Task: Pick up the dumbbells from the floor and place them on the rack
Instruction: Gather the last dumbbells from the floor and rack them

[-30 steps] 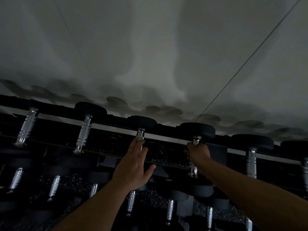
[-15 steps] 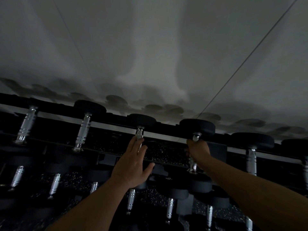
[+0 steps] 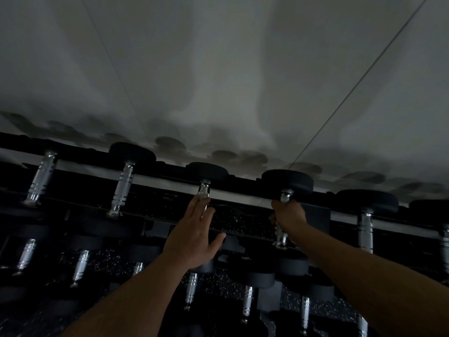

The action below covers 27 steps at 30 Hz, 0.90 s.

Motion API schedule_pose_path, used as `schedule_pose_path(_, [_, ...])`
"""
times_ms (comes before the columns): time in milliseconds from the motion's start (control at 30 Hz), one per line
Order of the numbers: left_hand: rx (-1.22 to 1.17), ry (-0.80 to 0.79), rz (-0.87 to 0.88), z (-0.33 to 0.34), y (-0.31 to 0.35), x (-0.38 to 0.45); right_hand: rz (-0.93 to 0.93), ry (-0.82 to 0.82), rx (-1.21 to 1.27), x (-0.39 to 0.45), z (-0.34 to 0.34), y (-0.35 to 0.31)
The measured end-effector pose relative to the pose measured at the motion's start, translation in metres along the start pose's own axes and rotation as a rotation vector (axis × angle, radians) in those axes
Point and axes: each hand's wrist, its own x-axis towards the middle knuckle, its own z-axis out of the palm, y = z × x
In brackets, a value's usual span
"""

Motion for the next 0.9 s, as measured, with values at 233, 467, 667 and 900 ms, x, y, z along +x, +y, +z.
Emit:
schedule_pose_path(233, [-0.021, 0.002, 0.004, 0.0, -0.002, 0.0, -0.075, 0.028, -0.107, -0.007, 0.001, 0.007])
schedule_pose_path(467, [-0.02, 0.001, 0.018, 0.002, -0.005, -0.001, -0.183, 0.009, -0.155, -0.037, -0.006, 0.009])
schedule_pose_path(667, [-0.045, -0.018, -0.009, 0.003, -0.005, 0.0, -0.225, 0.01, -0.242, -0.062, -0.017, 0.011])
schedule_pose_path(900, [-0.044, -0.03, -0.01, 0.003, -0.004, 0.001, -0.25, 0.04, -0.343, -0.098, -0.021, 0.022])
